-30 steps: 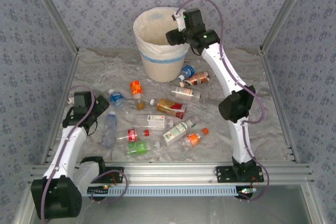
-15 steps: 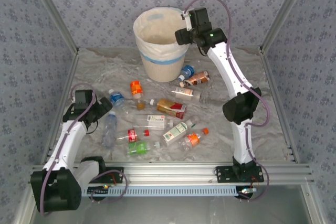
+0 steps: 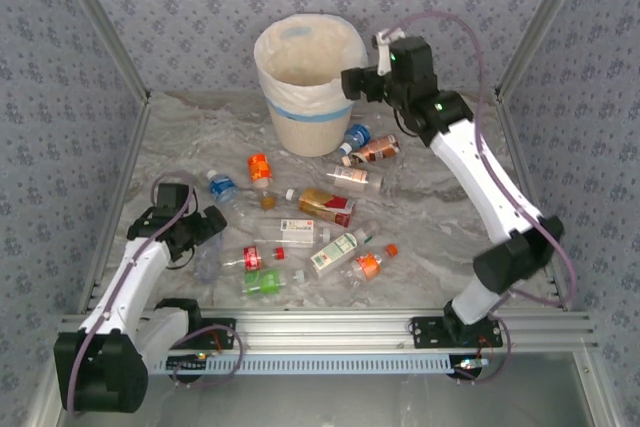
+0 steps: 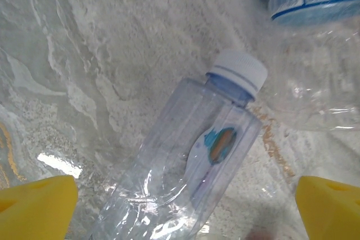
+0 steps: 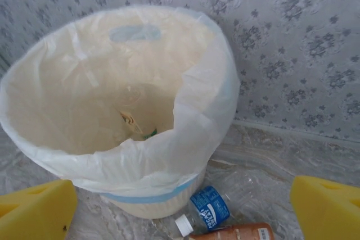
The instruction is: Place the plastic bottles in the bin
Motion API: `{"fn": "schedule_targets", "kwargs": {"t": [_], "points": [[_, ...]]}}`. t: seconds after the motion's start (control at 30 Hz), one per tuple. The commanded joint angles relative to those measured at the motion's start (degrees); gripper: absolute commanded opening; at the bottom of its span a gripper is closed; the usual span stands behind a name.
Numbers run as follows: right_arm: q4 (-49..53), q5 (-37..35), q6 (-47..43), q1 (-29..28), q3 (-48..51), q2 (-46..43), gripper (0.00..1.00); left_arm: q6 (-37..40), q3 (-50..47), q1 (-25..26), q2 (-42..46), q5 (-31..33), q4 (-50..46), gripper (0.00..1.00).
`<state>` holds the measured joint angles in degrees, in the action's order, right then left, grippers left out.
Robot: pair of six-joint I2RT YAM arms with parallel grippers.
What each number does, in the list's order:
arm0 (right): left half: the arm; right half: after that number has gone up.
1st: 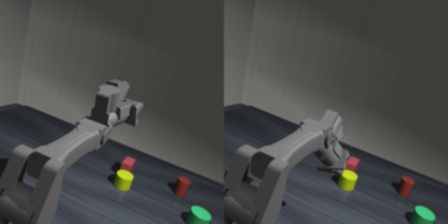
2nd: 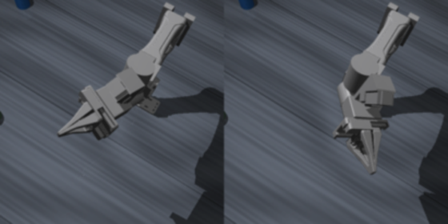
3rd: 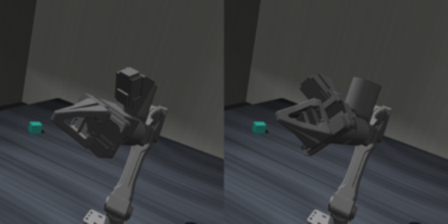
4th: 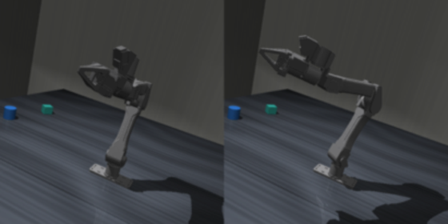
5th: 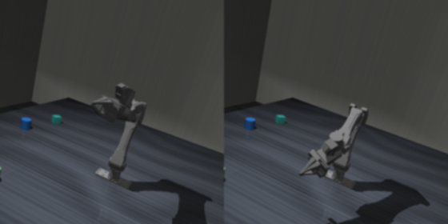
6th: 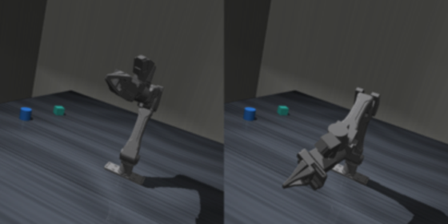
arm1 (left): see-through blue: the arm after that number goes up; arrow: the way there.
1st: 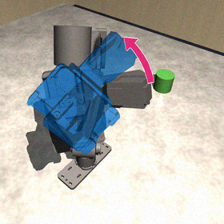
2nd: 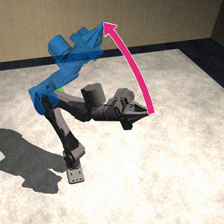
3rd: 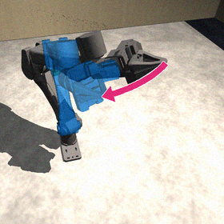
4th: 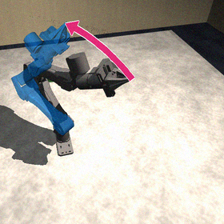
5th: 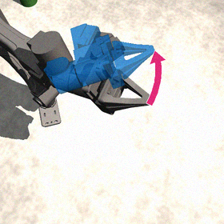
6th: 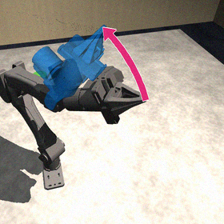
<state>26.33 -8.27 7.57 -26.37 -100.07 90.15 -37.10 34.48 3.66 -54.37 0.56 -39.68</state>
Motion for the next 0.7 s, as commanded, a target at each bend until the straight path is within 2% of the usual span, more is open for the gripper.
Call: {"fn": "schedule_targets", "kwargs": {"t": [0.0,0.2,0.47,0.67], "points": [[-10.4,-5.0,5.3,0.3,10.7,-7.2,1.00,0.8,-1.0,0.6,-1.4,-1.4,3.3,1.00],[-13.1,-8.7,8.5,1.9,24.6,-16.0,1.00,3.3,-2.1,2.1,-5.7,-1.6,7.4,0.99],[-11.1,-11.1,11.4,3.0,30.6,-18.4,1.00,5.1,-0.6,3.0,-13.1,1.6,9.8,0.94],[-10.1,-12.1,11.2,3.1,30.8,-18.8,1.00,2.8,1.6,2.7,-18.8,7.4,9.4,0.70]]}}
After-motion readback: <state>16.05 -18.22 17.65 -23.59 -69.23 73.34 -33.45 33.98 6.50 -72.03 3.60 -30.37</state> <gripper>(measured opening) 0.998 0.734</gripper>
